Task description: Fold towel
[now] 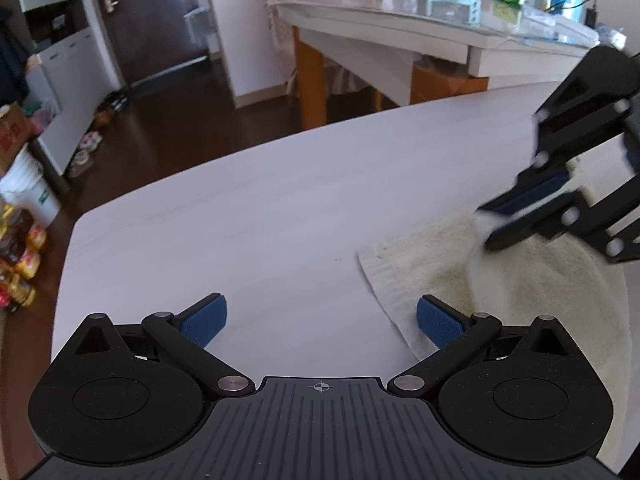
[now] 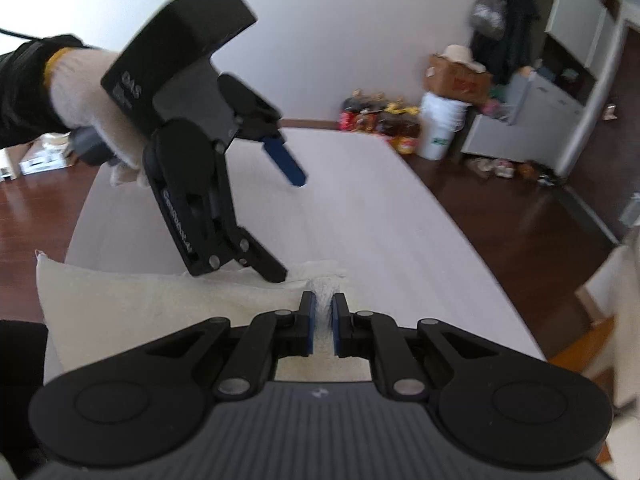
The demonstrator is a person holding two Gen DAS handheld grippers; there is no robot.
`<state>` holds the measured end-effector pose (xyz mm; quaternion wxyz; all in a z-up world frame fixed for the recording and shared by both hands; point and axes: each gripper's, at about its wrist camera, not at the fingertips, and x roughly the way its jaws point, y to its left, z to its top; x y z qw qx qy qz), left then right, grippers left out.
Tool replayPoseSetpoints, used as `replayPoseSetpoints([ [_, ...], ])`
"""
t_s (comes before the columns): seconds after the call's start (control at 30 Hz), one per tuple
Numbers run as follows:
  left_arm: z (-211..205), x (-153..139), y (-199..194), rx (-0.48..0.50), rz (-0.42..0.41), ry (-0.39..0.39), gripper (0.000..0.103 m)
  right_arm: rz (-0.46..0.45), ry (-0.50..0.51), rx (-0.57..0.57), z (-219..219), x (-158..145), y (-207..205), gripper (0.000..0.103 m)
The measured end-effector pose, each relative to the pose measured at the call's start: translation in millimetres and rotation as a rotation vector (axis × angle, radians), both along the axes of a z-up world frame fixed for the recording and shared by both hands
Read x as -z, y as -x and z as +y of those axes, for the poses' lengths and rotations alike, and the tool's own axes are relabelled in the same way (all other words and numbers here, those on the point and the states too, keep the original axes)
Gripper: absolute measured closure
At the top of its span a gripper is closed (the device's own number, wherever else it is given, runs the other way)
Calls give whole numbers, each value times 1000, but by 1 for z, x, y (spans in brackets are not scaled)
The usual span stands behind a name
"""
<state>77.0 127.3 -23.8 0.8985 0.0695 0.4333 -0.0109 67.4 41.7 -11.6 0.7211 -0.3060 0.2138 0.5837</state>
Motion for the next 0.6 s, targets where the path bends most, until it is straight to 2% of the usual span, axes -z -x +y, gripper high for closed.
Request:
replayPoseSetpoints([
  [0.2,-16,-1,1,5,2,-5,0,-12,-56,171,-41,-15,28,93],
  [0.43,-21,-2,3,-7,3,-66,0,70,-126,236,-95,-27,75,93],
  [0.6,-21,-2,5,-28,-3,-97,0,117,-113,261,-131,-25,108,93],
])
